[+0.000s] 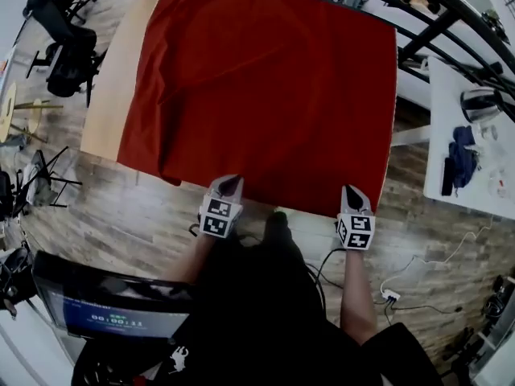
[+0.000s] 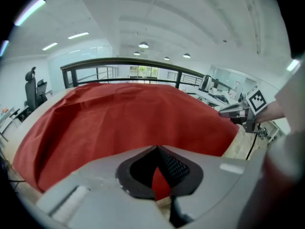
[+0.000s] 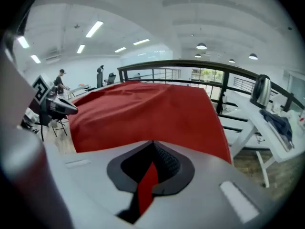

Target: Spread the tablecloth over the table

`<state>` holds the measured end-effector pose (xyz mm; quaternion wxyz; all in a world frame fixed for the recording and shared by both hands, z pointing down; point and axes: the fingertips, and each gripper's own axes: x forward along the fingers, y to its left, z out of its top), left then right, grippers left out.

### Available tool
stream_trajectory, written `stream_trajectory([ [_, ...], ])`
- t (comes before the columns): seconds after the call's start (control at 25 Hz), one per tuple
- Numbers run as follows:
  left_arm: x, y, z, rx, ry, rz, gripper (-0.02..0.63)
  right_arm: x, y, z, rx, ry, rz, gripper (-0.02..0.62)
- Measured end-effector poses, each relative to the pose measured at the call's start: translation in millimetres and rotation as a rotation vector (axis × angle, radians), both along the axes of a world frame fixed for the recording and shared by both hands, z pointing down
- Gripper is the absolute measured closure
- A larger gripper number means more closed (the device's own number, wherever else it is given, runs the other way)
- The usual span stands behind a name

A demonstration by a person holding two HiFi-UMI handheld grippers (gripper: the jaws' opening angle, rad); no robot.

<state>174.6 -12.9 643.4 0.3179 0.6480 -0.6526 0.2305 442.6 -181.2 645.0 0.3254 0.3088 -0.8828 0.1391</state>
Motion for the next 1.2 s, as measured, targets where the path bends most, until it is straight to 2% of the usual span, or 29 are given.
stream_trajectory([
  [0.12,-69,49,-25,0.047,-0.021,-0.092,0.6,-95,51,-27,0.013,-0.095,-0.108,0.586],
  [0.28,-156,109,-40,0.089,-0.049,-0.169,0.6,-214,111,-42,0.009,-0.154,-0.211,0.586],
  [0.48,-225,148,-54,0.147,-0.028,-0.187,0.6,-321,171,-46,-0.045,-0.17,-0.24,0.586],
  [0.8,-330,202,-67,0.192,-0.015,-0.228,0.6,-492,263,-72,-0.065,-0.197,-0.395,0.586],
  [0.88,-350,211,-65,0.196,-0.009,-0.255,0.6,-526,285,-77,-0.076,-0.197,-0.469,0.586],
  [1.0,-362,214,-63,0.194,-0.012,-0.296,0.6,-553,306,-81,-0.08,-0.186,-0.579,0.586],
  [1.16,-384,214,-53,0.161,-0.017,-0.342,0.599,-588,319,-72,-0.105,-0.168,-0.667,0.586],
  [1.2,-391,214,-48,0.145,-0.015,-0.354,0.559,-595,321,-68,-0.111,-0.159,-0.685,0.586],
])
